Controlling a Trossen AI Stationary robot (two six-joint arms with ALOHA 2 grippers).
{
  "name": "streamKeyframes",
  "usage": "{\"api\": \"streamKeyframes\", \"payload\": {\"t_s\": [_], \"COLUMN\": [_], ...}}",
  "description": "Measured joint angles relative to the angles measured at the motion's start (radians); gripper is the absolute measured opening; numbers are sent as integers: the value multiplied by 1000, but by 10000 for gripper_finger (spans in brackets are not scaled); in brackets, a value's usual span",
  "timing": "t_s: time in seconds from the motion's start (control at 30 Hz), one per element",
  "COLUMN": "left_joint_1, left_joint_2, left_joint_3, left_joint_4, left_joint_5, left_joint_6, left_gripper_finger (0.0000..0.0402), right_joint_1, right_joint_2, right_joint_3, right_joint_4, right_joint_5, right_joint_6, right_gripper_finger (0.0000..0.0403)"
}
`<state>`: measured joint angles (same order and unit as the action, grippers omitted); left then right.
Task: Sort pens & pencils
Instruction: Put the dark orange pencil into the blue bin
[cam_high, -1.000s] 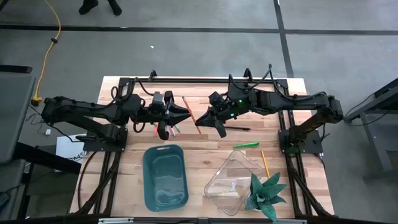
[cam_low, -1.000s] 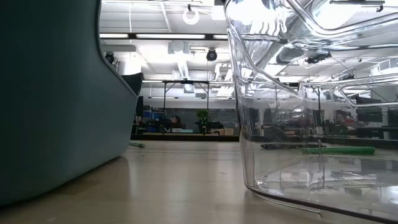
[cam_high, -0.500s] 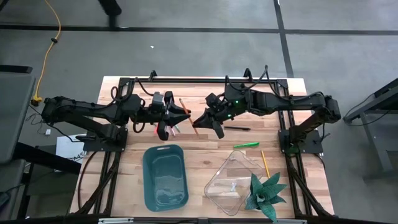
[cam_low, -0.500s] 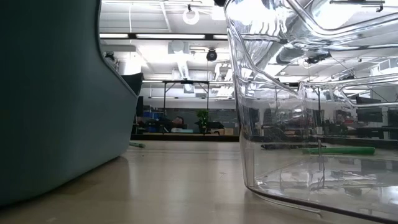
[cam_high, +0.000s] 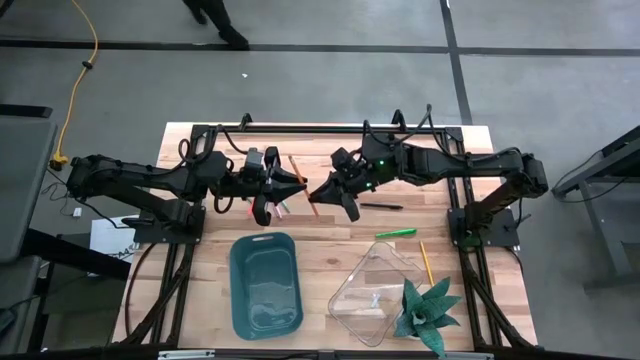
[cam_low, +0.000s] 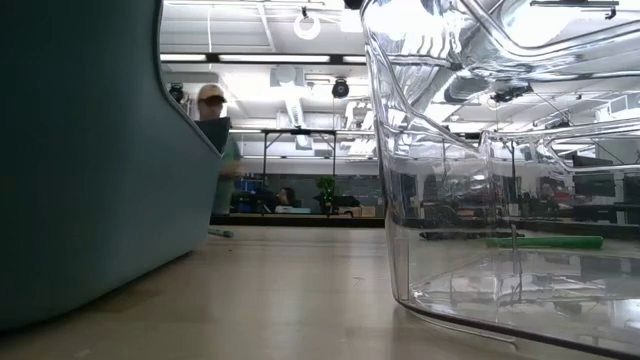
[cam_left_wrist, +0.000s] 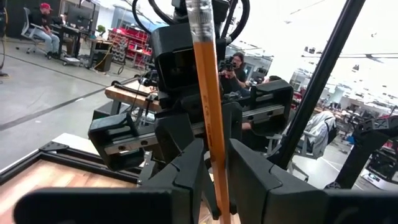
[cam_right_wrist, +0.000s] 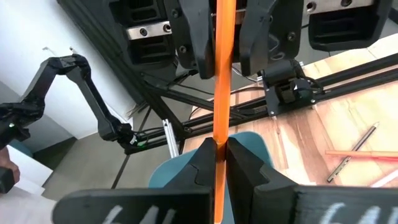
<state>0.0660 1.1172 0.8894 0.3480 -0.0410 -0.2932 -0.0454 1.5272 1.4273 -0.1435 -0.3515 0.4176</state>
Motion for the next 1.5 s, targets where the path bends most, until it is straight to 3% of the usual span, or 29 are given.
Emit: {"api": "streamKeyframes", "payload": {"t_s": [0.43, 0.7, 0.93, 1.17, 1.3, 1.5], "left_joint_1": [0, 0, 0, 0, 0, 0], "left_joint_2": [0, 0, 0, 0, 0, 0], "left_joint_3": [0, 0, 0, 0, 0, 0], "left_joint_4": [-7, -7, -7, -7, -7, -7], "left_joint_5": [0, -1, -1, -3, -4, -5], "left_joint_6": [6, 7, 16, 20, 25, 36], "left_gripper_finger": [62, 11, 29, 7, 16, 8], "right_joint_1": [-14, -14, -14, -14, -14, -15], "right_joint_2": [-1, -1, -1, -1, -1, -1], "right_joint_3": [0, 0, 0, 0, 0, 0], "right_joint_4": [28, 28, 29, 29, 29, 31], "right_joint_5": [0, 0, 0, 0, 1, 0], "right_joint_6": [-13, -25, -26, -27, -30, -20], "right_gripper_finger": [3, 3, 3, 4, 29, 102]}}
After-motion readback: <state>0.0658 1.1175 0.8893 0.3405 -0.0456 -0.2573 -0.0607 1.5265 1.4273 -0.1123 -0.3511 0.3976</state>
